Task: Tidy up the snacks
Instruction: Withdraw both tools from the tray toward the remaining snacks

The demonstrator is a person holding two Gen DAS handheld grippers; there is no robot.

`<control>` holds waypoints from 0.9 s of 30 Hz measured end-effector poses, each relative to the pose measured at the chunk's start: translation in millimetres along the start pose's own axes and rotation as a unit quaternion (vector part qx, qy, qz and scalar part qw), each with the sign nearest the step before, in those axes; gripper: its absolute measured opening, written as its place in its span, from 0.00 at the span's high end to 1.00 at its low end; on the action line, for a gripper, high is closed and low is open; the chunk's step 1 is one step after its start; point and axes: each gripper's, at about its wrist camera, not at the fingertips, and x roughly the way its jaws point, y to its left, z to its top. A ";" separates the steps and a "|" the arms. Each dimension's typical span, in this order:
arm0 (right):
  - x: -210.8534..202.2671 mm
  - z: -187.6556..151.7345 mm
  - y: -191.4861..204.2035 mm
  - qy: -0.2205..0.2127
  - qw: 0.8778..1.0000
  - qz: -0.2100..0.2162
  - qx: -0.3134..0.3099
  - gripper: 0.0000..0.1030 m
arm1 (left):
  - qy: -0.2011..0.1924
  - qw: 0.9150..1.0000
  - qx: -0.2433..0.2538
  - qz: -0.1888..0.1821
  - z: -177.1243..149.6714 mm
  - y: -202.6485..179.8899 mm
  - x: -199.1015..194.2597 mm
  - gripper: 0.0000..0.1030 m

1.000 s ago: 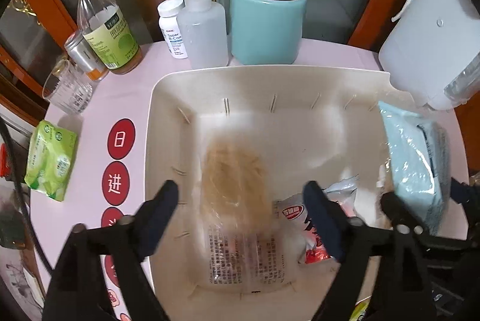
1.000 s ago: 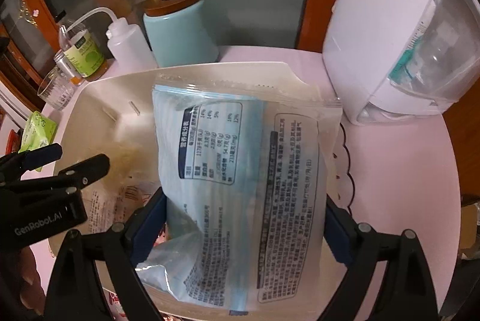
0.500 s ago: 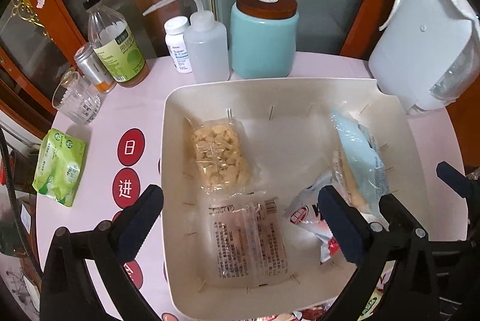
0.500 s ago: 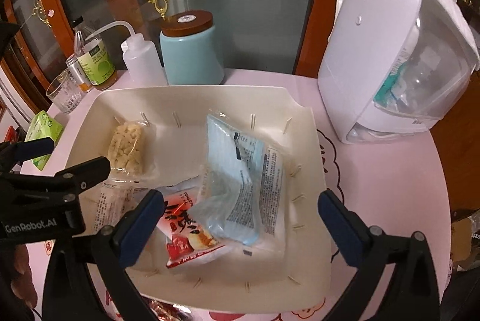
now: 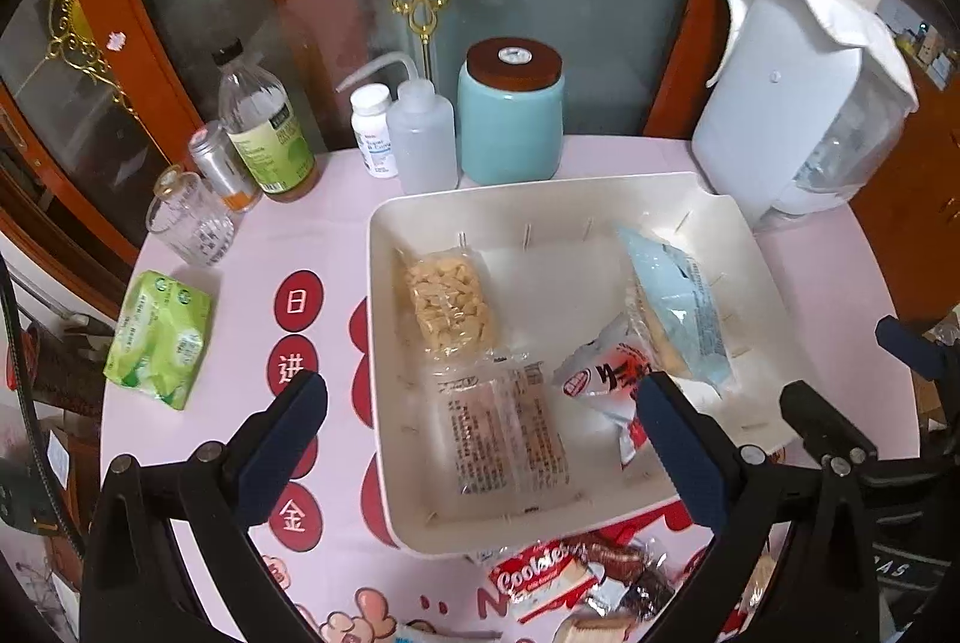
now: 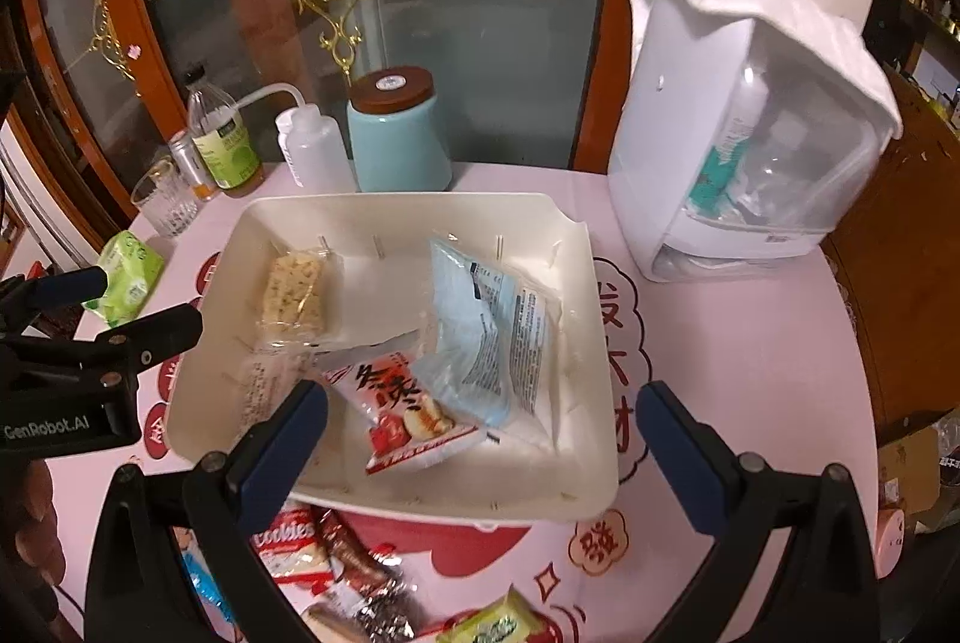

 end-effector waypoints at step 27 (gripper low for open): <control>-125.1 -76.4 74.1 0.016 0.995 0.090 -0.041 0.00 | -0.018 0.994 0.092 -0.055 -93.4 46.1 -129.3 0.01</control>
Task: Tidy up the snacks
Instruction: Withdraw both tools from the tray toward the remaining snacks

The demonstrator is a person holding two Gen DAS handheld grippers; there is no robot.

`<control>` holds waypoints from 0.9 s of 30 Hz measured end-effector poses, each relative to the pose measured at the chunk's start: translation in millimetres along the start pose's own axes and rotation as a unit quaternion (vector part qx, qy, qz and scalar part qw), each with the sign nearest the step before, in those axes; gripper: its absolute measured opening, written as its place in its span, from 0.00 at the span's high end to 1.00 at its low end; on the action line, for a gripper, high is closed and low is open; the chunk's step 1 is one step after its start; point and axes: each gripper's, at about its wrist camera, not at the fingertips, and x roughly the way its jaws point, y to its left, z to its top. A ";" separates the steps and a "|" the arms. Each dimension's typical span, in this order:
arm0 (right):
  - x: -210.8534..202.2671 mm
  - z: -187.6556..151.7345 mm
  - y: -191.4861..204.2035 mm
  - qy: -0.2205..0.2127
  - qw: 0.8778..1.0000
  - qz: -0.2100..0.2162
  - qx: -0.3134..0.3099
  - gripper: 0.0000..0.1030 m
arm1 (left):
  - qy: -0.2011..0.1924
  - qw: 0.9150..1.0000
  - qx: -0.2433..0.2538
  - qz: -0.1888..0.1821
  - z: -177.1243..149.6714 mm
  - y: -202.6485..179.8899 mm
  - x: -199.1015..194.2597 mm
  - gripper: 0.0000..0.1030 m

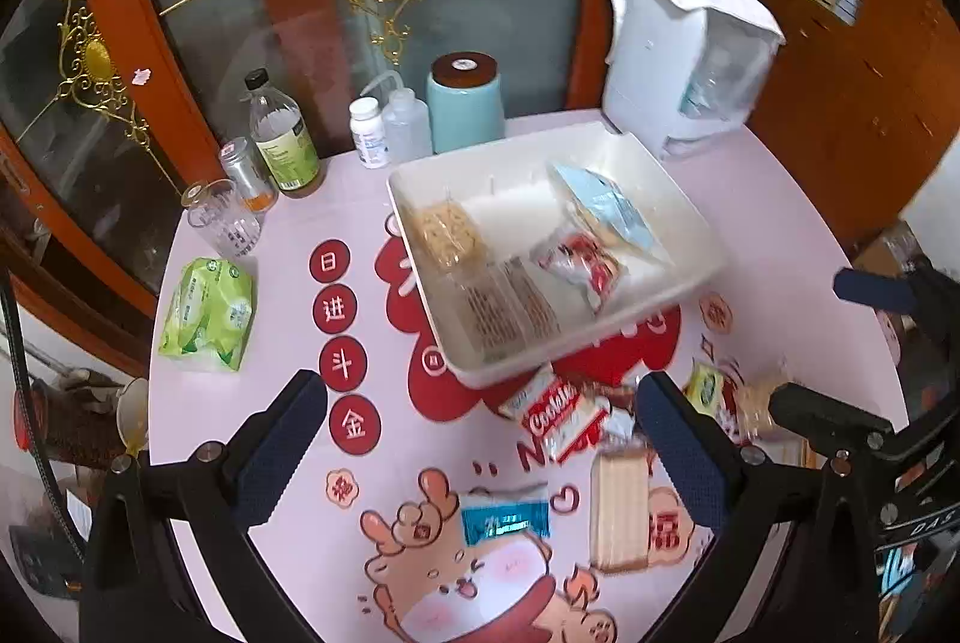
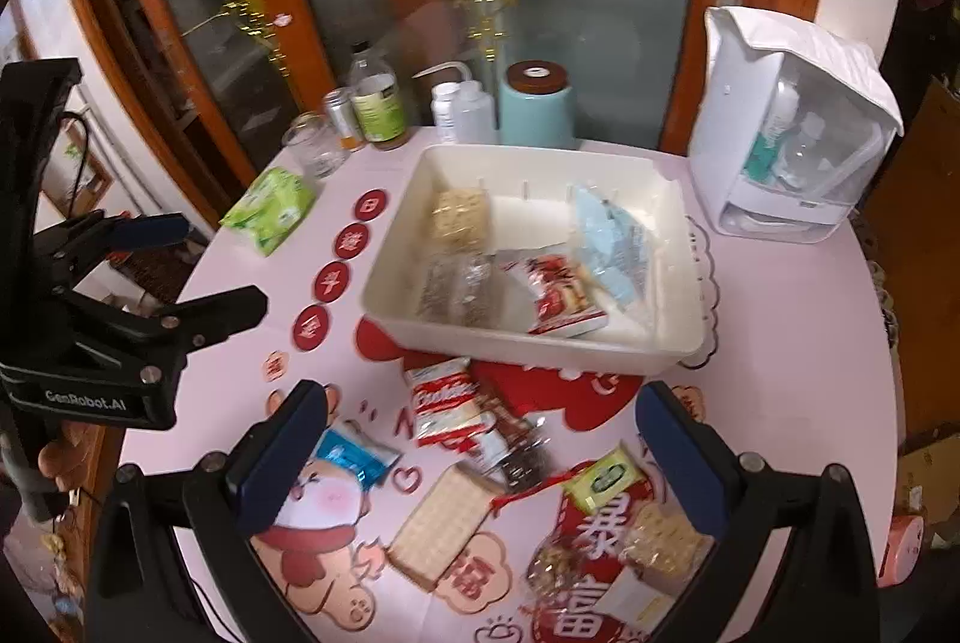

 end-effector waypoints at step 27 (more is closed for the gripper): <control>77.1 -127.0 17.8 0.089 0.991 0.016 0.097 0.04 | 0.059 0.973 0.224 0.011 -121.3 -32.7 61.8 0.01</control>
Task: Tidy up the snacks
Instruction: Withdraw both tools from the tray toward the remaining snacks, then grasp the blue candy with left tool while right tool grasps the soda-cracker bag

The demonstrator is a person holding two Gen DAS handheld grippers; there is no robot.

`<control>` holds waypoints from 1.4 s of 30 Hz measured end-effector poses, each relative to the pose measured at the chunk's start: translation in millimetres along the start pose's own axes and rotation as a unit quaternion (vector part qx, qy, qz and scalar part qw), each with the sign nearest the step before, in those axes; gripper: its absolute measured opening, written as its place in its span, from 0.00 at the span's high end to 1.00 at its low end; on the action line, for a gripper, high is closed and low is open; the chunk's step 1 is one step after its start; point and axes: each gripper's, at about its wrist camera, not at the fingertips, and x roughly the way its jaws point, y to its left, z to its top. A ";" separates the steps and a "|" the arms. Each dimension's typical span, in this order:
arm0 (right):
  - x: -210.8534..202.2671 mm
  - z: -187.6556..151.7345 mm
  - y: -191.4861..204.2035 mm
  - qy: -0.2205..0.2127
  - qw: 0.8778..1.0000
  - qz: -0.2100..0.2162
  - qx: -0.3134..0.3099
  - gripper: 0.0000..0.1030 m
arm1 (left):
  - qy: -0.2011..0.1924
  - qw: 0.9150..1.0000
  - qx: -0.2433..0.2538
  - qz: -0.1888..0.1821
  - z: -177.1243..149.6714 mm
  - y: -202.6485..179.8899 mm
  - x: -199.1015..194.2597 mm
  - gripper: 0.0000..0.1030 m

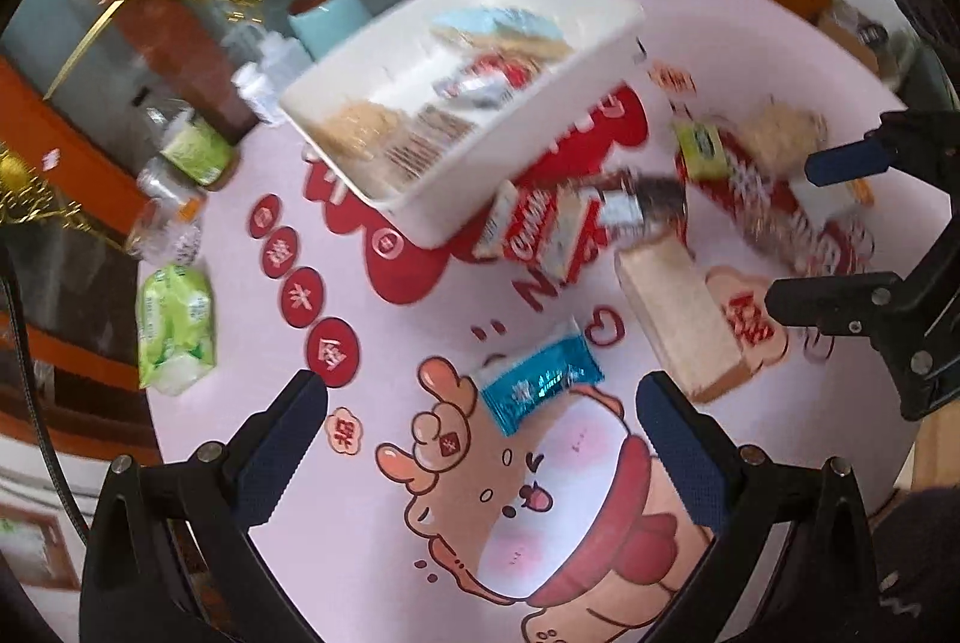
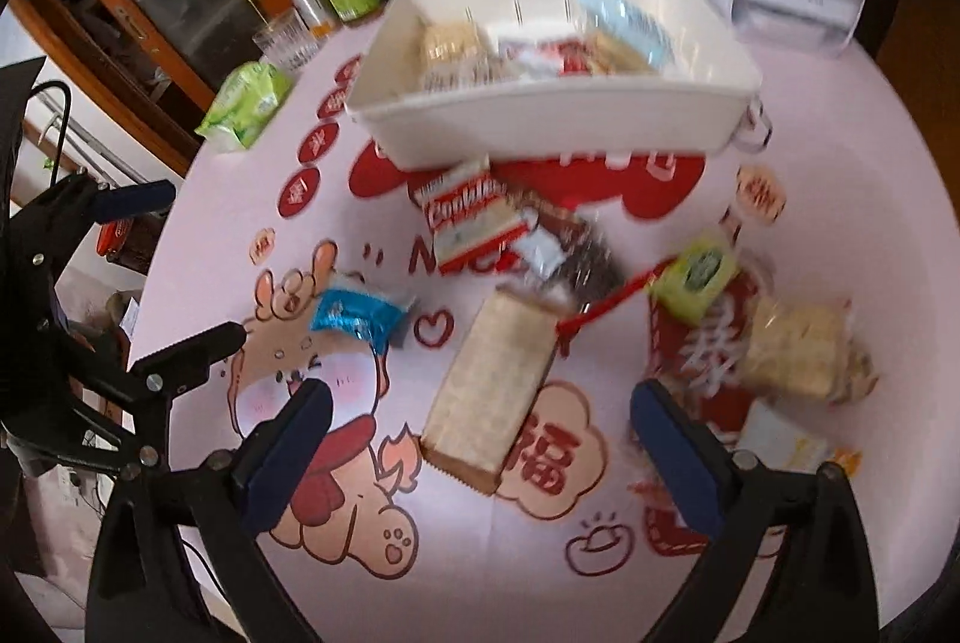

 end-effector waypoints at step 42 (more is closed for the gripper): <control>117.6 -28.4 15.7 0.058 0.992 -0.110 0.007 0.42 | 0.145 0.979 0.108 -0.092 13.8 -0.4 158.9 0.31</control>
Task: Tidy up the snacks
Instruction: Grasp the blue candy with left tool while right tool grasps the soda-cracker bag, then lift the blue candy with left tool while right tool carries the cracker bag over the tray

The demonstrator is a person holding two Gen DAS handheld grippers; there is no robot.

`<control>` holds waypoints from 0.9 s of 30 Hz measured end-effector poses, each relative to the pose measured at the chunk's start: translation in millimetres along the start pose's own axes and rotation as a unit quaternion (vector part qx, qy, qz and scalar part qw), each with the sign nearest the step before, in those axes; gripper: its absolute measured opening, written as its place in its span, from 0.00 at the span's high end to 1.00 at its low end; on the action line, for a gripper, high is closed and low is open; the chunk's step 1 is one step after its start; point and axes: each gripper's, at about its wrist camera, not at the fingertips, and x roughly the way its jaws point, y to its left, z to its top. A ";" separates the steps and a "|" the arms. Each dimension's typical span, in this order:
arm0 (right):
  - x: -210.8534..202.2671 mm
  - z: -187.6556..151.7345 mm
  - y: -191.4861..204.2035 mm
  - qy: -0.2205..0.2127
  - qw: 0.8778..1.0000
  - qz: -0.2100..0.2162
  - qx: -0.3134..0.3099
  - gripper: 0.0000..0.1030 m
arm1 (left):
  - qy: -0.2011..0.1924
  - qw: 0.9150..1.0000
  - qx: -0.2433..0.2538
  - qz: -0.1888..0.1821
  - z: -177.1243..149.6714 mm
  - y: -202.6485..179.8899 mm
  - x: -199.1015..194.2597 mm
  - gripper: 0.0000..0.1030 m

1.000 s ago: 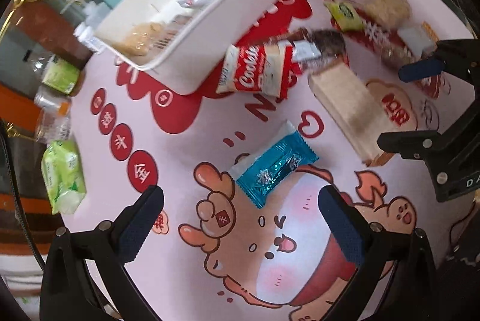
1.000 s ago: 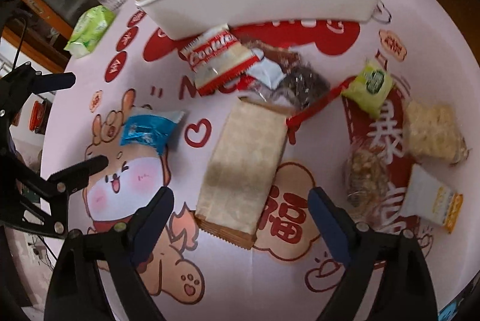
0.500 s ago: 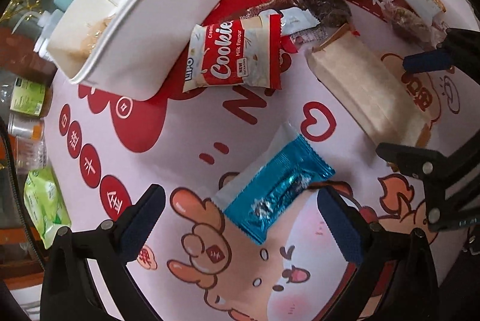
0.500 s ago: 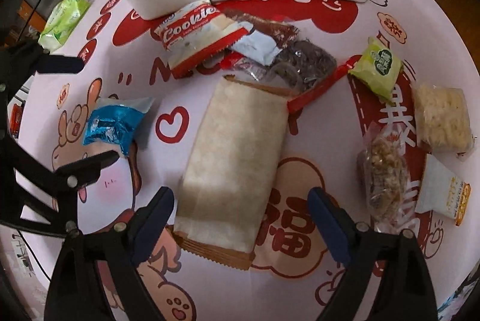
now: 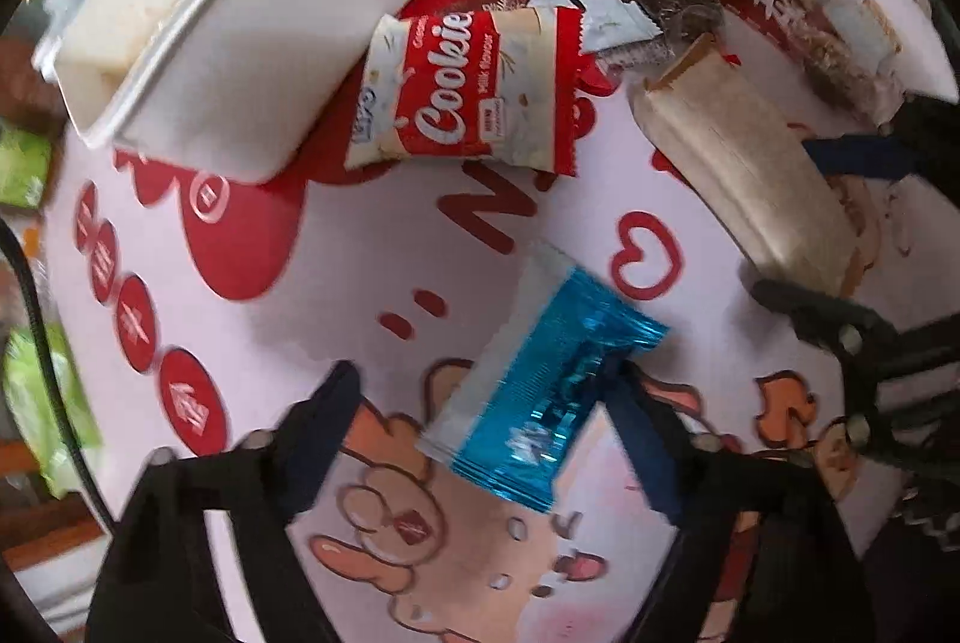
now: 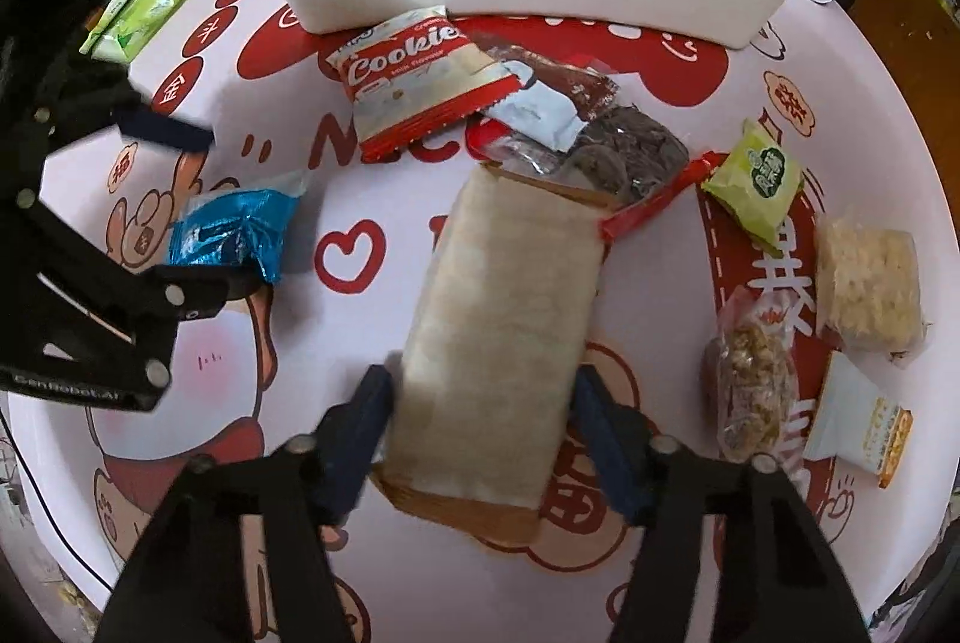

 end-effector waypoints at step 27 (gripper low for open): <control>-72.2 2.5 -38.1 -0.047 0.997 0.066 0.006 0.60 | -0.056 0.967 -0.247 -0.017 -47.9 -5.7 -79.7 0.72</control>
